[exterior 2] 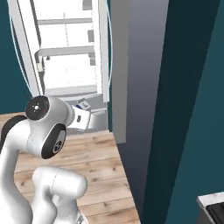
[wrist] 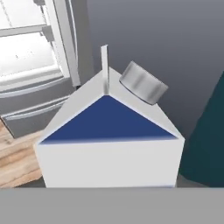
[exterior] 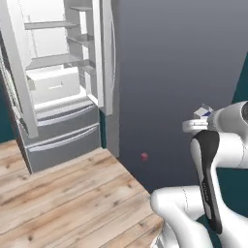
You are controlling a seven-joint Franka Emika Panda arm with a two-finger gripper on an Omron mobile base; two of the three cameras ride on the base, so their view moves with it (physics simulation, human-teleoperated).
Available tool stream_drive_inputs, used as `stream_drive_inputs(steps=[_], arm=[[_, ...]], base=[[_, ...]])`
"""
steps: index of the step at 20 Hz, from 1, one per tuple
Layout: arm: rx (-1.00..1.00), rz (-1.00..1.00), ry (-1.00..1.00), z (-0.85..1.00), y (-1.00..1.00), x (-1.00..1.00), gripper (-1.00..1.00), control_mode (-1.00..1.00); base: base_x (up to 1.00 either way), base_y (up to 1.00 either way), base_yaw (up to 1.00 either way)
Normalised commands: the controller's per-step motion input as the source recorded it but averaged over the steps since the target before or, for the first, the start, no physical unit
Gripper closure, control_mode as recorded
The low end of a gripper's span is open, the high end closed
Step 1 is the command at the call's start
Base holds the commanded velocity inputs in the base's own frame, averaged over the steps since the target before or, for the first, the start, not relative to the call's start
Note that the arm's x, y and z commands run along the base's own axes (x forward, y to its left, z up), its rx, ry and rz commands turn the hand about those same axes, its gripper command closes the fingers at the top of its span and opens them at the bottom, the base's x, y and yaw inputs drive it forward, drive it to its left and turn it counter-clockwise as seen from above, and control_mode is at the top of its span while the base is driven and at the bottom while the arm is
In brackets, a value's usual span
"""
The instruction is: Take a sugar cube from the saucer and place it inside the coffee. Then, grab milk from the fridge and place it next to the coffee on the counter to sweeten the coffee.
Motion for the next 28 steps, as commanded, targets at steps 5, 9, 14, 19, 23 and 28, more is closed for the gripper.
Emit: stream_drive_inputs(steps=[5,9,14,19,23,28], arm=[[0.0,0.0,0.0,0.0,0.0,0.0,1.0,1.0],[0.0,0.0,0.0,0.0,0.0,0.0,1.0,1.0],[0.0,0.0,0.0,0.0,0.0,0.0,1.0,1.0],[0.0,0.0,0.0,0.0,0.0,0.0,1.0,1.0],[0.0,0.0,0.0,0.0,0.0,0.0,1.0,1.0],[0.0,0.0,0.0,0.0,0.0,0.0,1.0,1.0]], base=[[-1.0,0.13,-0.66],[-1.0,0.18,-0.61],[-0.99,0.1,-0.64],[-0.46,-0.63,-0.6],[-0.03,-0.99,-0.47],[0.01,-1.0,-0.4]])
